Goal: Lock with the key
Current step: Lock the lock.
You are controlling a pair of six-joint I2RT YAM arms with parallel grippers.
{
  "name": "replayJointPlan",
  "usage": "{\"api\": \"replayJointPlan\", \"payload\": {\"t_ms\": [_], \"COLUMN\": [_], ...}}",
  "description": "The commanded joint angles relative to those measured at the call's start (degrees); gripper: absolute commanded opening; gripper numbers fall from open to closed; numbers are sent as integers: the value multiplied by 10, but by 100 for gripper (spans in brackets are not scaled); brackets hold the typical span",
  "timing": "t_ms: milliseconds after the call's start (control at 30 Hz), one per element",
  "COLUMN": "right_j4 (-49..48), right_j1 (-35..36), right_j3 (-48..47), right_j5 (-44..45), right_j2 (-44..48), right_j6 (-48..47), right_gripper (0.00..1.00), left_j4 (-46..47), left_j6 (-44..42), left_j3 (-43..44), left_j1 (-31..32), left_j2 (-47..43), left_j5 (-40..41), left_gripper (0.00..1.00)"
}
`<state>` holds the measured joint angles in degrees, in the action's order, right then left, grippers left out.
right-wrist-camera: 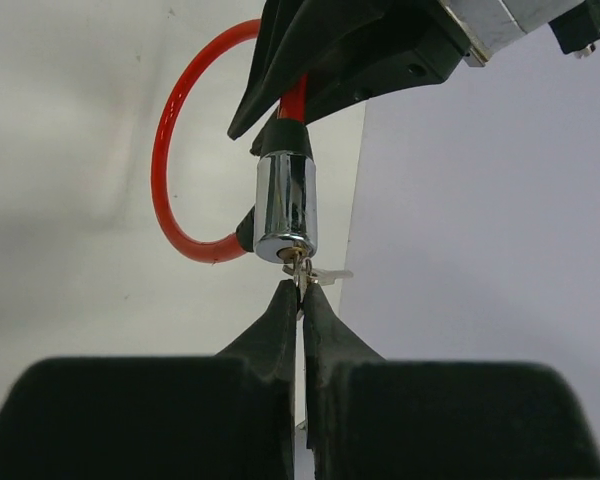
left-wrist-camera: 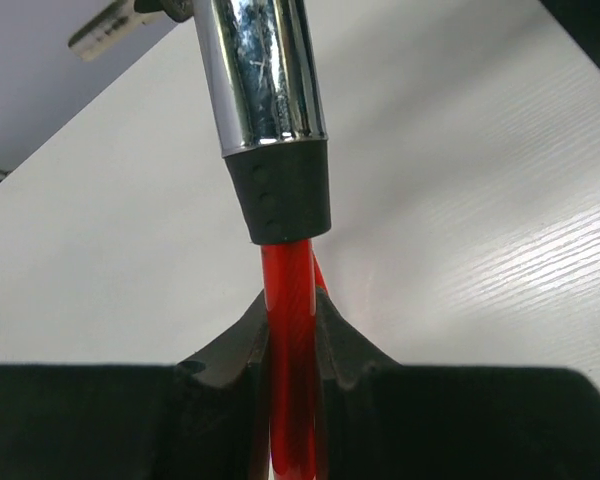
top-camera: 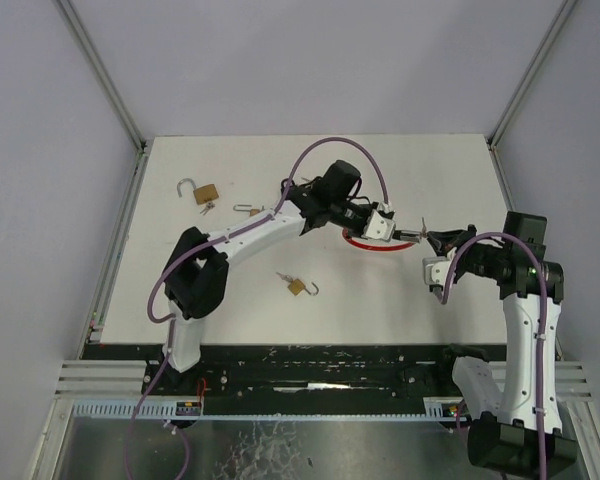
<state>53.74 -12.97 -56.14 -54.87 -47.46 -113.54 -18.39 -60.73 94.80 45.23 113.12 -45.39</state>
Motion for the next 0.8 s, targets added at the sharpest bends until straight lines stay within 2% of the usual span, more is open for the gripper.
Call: {"api": "replayJointPlan", "payload": {"t_ms": [0,133,233,300,400,500,600,767], "right_j4": [-26,-2,-45,-30,49,-27,-63,-74], "right_j1": [-5,-5,-4,-3,40,128,141,140], "right_j3": [-72,-109,-100,-93,-78,-18,-22,-157], "right_j5": [25,17,36,42,75,180,185,258], "right_j2": [-8,-31,-20,-16,-23,-5,-15,-83], "right_j6": [12,53,99,78,-10,40,87,193], "right_gripper": [0,0,0,0,0,0,0,0], "left_j4": [-116,-95,-93,-100,-143,-212,-235,-235], "left_j6": [-3,21,34,41,50,65,61,50], "left_j3": [19,18,20,29,70,148,169,164], "left_j1": [-28,-20,-21,-30,-58,-72,-75,-86], "left_j2": [29,35,33,34,57,99,117,113], "left_j5": [-58,24,19,-28,-184,-269,-273,-253], "left_gripper": [0,0,0,0,0,0,0,0]}}
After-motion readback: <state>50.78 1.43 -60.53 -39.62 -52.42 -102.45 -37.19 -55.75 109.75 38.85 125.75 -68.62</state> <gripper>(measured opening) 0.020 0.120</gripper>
